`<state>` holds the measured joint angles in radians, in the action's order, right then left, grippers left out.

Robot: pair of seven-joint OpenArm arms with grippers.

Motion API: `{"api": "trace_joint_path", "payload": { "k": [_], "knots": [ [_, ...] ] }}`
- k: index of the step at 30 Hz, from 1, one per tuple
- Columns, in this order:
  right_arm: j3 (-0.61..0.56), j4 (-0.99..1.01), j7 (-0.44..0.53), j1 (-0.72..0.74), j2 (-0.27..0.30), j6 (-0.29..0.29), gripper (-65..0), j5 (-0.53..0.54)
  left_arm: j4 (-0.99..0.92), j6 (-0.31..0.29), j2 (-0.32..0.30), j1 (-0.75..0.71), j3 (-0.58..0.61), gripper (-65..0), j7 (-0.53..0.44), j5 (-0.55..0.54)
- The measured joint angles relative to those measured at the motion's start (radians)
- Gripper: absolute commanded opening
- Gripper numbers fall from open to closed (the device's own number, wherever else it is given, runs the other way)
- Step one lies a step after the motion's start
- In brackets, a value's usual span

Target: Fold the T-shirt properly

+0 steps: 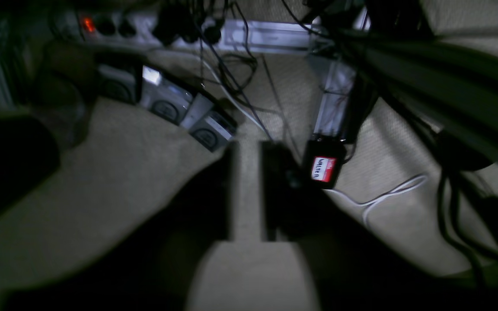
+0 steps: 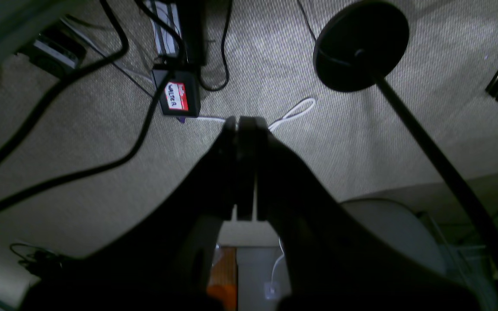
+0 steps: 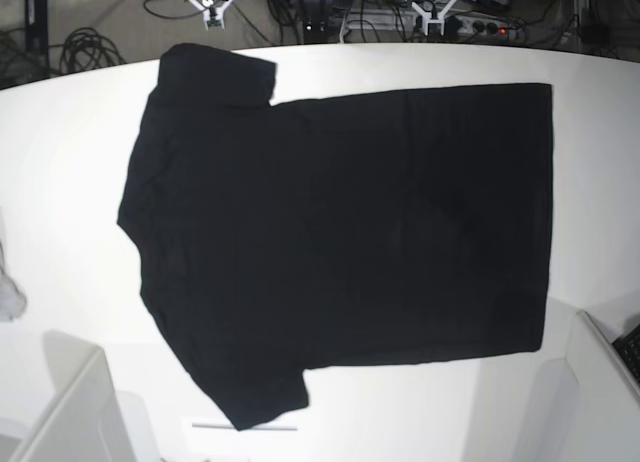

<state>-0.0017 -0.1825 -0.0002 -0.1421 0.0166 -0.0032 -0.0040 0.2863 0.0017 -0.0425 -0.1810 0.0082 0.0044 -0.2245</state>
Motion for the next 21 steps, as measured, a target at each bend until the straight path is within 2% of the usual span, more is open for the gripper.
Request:
{"api": "trace_joint_path", "payload": {
  "k": [2,3,8,11,15,21],
  "knots": [
    [0.003,-0.001,0.002,0.000,-0.001,0.000,-65.0,0.003,0.000,0.000,0.000,0.000,0.002,-30.1,0.000,-0.028],
    [0.003,-0.001,0.003,0.000,0.000,0.000,-65.0,0.003,0.001,0.000,-0.002,0.000,0.002,-28.0,0.000,-0.028],
    [0.003,0.000,0.003,-0.005,0.000,0.000,-65.0,0.003,0.001,0.000,-0.003,-0.005,0.002,-28.3,-0.001,0.044],
    [0.000,0.000,0.003,-0.005,0.000,0.000,-65.0,0.002,0.001,0.000,-0.004,-0.006,0.002,-38.0,-0.002,0.130],
    [-0.001,0.000,-0.001,-0.005,0.000,0.000,-65.0,0.002,0.000,0.001,-0.005,-0.008,0.002,-64.7,-0.007,0.207],
    [-0.003,0.000,-0.002,0.000,0.008,0.000,-65.0,0.002,0.000,0.000,-0.002,-0.008,0.002,-65.0,-0.008,0.210]
  ]
}}
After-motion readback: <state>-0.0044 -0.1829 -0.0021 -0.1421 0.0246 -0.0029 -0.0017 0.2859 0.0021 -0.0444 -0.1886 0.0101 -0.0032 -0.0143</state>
